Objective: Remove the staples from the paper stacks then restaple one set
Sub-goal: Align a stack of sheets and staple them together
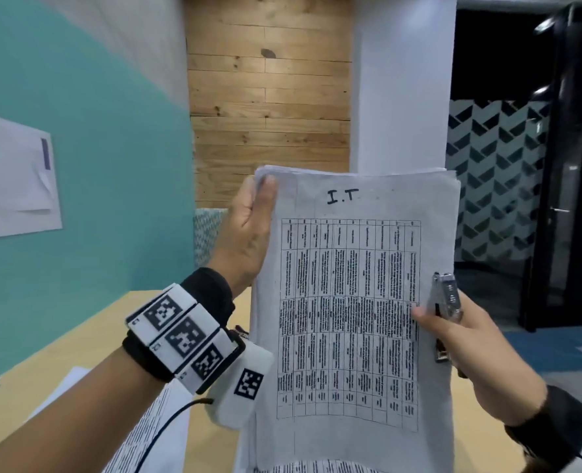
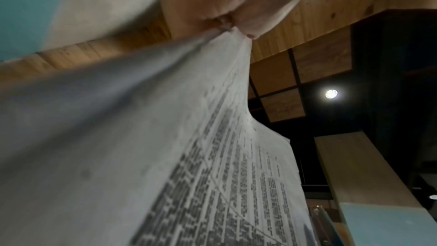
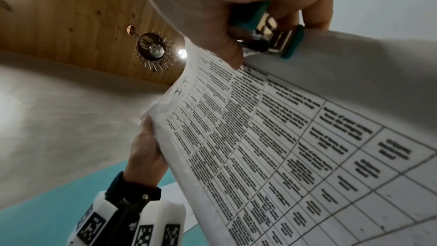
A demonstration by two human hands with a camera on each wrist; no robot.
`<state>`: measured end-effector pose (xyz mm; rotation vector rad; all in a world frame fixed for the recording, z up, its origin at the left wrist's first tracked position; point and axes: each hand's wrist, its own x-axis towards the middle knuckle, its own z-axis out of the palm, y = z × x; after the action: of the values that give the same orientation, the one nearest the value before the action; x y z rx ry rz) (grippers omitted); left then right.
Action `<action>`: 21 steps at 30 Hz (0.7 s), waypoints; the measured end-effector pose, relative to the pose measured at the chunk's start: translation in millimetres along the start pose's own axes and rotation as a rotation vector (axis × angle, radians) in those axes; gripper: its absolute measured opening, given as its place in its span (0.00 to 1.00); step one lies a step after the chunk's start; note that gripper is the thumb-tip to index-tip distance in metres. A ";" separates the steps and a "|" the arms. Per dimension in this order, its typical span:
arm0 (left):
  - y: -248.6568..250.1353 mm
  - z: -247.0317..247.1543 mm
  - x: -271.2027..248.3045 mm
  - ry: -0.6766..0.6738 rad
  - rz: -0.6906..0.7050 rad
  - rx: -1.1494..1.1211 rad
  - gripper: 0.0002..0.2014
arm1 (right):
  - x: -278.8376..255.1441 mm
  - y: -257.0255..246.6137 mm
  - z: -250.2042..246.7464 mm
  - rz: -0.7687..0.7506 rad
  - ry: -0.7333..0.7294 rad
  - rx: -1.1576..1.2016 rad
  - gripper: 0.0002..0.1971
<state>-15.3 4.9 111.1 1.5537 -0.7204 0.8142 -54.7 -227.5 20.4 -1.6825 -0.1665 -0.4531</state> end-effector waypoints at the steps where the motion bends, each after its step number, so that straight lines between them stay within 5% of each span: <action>1: 1.0 0.3 0.3 0.004 0.043 0.044 0.32 | 1.1 0.1 -0.3 0.002 -0.004 0.008 0.08; 5: 2.4 2.2 0.7 0.079 0.215 0.212 0.12 | 3.6 -2.4 -4.4 0.021 -0.025 0.034 0.07; 8: 2.0 5.0 1.1 0.124 0.273 0.315 0.15 | 8.6 -13.6 -11.3 -0.012 0.036 0.058 0.03; 12: 3.5 9.0 -0.1 0.134 0.287 0.356 0.17 | 15.9 -68.7 -23.4 -0.307 0.357 0.098 0.14; 17: 7.4 11.7 -4.3 0.159 0.317 0.316 0.17 | 15.7 -145.6 17.9 -0.655 0.225 0.264 0.18; 21: 11.0 12.0 -7.6 0.161 0.330 0.288 0.11 | 32.3 -171.8 78.4 -0.649 0.125 0.244 0.20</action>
<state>-27.3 -8.5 110.0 1.6204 -0.7768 1.3210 -71.9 -126.9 182.5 -1.3295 -0.6587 -0.9770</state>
